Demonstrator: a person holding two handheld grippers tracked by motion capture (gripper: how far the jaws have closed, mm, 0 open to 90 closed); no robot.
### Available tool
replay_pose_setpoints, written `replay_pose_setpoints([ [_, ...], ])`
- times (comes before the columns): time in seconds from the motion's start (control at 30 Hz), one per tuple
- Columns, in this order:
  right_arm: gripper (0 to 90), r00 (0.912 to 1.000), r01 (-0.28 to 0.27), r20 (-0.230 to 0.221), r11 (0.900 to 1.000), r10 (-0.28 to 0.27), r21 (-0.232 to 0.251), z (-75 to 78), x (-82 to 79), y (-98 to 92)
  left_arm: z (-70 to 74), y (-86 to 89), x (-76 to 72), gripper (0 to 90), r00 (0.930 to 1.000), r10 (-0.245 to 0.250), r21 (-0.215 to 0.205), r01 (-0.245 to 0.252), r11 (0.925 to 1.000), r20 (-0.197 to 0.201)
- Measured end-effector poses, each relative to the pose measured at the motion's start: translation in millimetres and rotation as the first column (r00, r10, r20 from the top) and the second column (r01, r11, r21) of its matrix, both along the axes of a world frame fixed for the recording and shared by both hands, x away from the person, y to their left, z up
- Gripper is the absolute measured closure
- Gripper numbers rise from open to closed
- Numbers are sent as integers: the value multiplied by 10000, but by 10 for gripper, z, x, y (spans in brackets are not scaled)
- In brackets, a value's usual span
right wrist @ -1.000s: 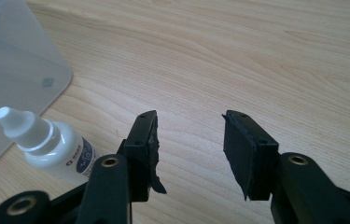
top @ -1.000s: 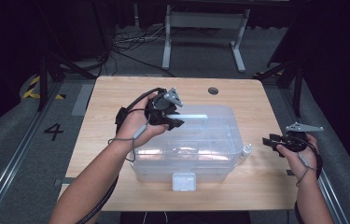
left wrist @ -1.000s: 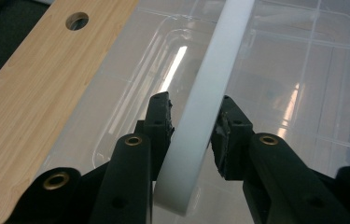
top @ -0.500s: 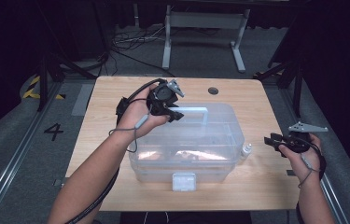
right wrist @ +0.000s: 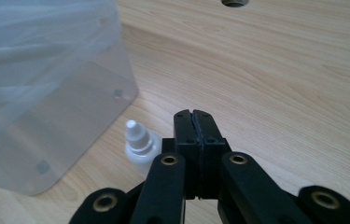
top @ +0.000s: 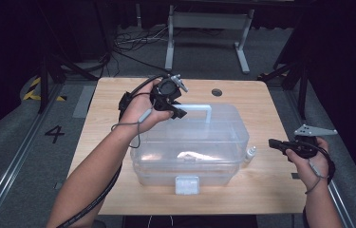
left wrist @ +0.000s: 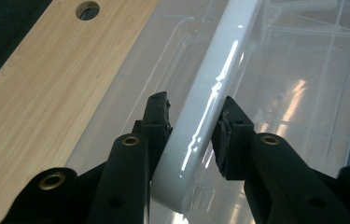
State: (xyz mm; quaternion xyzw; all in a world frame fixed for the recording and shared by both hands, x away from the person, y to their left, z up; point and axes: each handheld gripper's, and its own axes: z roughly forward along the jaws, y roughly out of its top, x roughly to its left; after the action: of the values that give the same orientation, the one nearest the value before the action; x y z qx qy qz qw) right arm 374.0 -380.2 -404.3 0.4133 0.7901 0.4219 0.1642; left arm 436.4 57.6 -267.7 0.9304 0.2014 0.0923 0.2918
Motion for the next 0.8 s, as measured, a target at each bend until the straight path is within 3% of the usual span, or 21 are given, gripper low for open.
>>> replay_pose_setpoints([
  [0.27, 900, 9941, -1012, 410, 9948, 1006, 119, 155, -141, 174, 30, -6, 77, 689, 9999, 117, 16, -117, 9999, -69],
  [0.4, 900, 9808, -1871, 582, 9823, 1862, 103, 227, -223, 313, 41, -8, 101, 689, 9998, 126, 41, -125, 9999, -132],
  [0.53, 900, 9722, -2282, 520, 9736, 2282, -70, 244, -263, 405, 50, -5, 128, 689, 9997, 159, 17, -158, 9999, -184],
  [0.57, 900, 9660, -2531, 496, 9672, 2538, -202, 244, -279, 452, 52, -5, 138, 688, 9997, 158, 10, -158, 9999, -175],
  [0.7, 900, 9582, -2828, 442, 9592, 2828, -58, 242, -296, 500, 62, -4, 175, 687, 9997, 169, 10, -169, 9999, -203],
  [0.8, 900, 9455, -3227, 481, 9465, 3220, 86, 249, -323, 564, 66, -6, 199, 685, 9996, 225, -4, -225, 9997, -197],
])
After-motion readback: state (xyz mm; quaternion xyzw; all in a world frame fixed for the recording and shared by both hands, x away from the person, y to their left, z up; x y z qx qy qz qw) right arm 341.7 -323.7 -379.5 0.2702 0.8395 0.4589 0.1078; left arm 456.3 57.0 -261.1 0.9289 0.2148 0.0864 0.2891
